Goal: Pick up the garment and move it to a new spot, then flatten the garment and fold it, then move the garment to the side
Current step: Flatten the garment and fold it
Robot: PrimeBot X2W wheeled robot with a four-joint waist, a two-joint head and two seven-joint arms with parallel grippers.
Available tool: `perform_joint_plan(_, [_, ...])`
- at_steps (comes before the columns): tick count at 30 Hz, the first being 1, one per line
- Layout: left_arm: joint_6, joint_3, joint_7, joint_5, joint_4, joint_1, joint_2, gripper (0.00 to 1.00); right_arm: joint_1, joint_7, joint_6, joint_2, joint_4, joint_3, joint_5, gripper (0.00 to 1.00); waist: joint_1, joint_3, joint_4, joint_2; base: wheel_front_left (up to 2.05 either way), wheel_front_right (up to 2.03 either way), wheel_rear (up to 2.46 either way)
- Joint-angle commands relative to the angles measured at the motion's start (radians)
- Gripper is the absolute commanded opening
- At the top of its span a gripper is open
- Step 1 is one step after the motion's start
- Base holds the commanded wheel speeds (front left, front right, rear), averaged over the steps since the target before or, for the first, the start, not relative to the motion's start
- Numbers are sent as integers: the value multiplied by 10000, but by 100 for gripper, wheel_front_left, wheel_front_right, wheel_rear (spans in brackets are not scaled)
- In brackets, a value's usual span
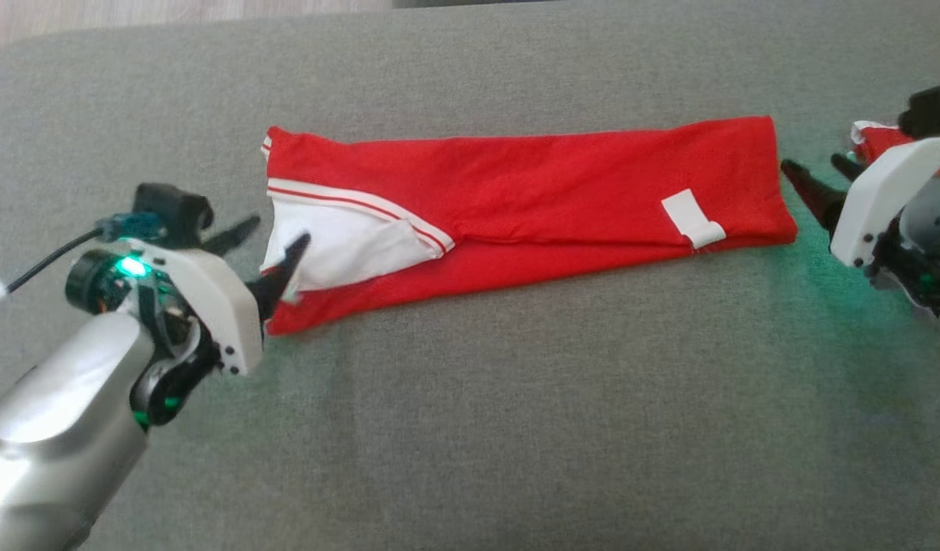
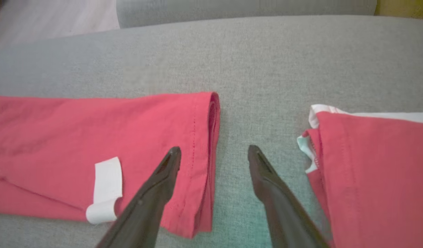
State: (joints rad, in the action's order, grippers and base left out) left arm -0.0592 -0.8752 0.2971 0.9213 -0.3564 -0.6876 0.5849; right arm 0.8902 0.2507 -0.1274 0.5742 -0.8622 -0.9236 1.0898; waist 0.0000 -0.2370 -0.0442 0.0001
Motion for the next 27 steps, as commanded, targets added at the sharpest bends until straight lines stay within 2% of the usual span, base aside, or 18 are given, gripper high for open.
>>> perform_joint_plan(1, [162,653,-439,-142,127,-409,288,100,176,-244,-33,47,91,162,143,100,0,84,57,-1,0,0,0])
perform_joint_plan(7, [822,1607,-2855,-307,-122,-411,-186,100,503,-1352,-33,-227,155,582,412,100,0,485,261,-1,0,0,0])
perform_joint_plan(8, [822,1607,-2855,-307,-122,-411,-186,100,503,-1352,-33,-227,155,582,412,100,0,485,261,-1,0,0,0])
perform_joint_plan(14, [1410,2514,-5107,-318,-173,22,-680,100,613,-3367,-33,-685,338,1158,399,100,0,1024,417,-1,0,0,0])
perform_joint_plan(17, [1657,3055,-5536,-499,117,716,-1006,100,368,-4695,-33,-1121,475,1562,202,100,0,1320,501,-1,0,0,0])
perform_joint_plan(21, [1769,4022,-5582,-1149,766,1696,-1573,100,-160,-5099,-33,-1719,678,2248,-338,100,0,1480,575,-1,0,0,0])
perform_joint_plan(24, [1655,4721,-5585,-1920,1257,2636,-2199,100,-858,-5118,-33,-2251,1255,3777,-1409,100,0,1549,621,-1,0,0,0])
perform_joint_plan(27, [1423,5362,-5586,-2781,1591,3506,-2867,100,-2184,-5121,-33,-3045,2115,5396,-3092,100,0,1613,637,-1,0,0,0])
